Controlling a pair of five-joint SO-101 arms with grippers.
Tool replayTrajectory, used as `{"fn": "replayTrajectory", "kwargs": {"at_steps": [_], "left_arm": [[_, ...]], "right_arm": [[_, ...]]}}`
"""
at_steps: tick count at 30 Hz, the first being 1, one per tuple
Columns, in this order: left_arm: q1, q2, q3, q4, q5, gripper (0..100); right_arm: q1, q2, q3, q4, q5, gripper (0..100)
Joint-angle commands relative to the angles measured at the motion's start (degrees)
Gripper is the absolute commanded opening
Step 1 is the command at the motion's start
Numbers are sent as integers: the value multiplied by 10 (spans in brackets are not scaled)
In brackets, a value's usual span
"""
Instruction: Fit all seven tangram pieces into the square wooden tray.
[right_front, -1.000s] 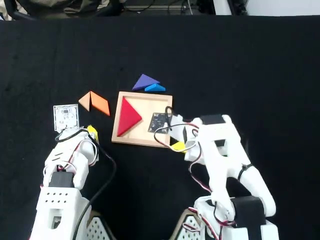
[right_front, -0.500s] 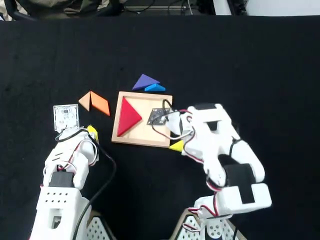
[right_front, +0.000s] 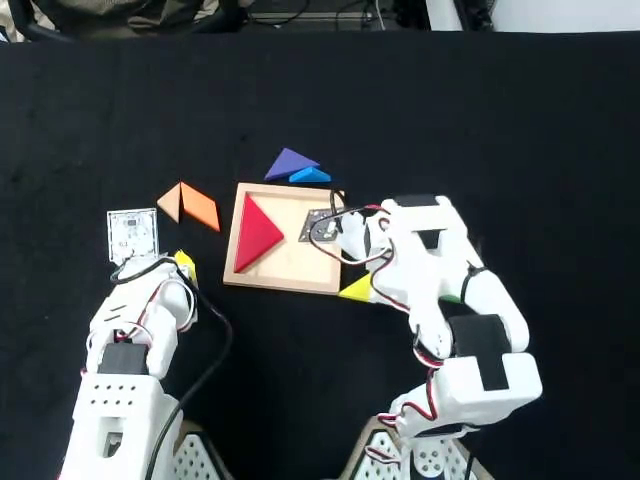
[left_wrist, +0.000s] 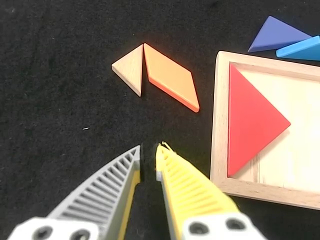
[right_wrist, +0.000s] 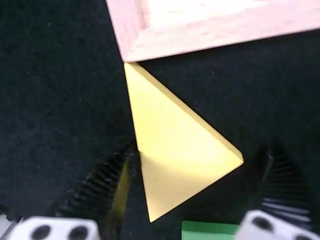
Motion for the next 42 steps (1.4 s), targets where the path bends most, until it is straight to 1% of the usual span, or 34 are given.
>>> {"fn": "replayTrajectory", "kwargs": {"at_steps": [1,3,4,10,13,15,17,19,23,25,35,42], "left_arm": [[4,-4,-4,-11,-4,76],[4,-4,-4,-11,-4,76],[4,-4,-4,-11,-4,76],[4,-4,-4,-11,-4,76],[5,-4,-4,-11,-4,76],[5,-4,-4,-11,-4,76],[6,-4,-4,-11,-4,76],[6,-4,-4,-11,-4,76],[7,-4,-4,-11,-4,76],[7,-4,-4,-11,-5,76],[7,-4,-4,-11,-5,76],[8,-4,-4,-11,-5,76]], "right_arm": [[20,11,-22,-2,20,318],[20,11,-22,-2,43,283],[21,7,-22,-2,46,280],[32,7,-26,3,47,407],[28,11,-28,-2,53,388],[24,11,-28,-2,76,374],[22,11,-28,-2,83,347],[20,11,-28,-2,84,306],[22,11,-29,-15,84,188],[23,11,-29,-21,84,149],[24,-6,-35,-16,84,145],[20,-95,-90,94,83,145]]}}
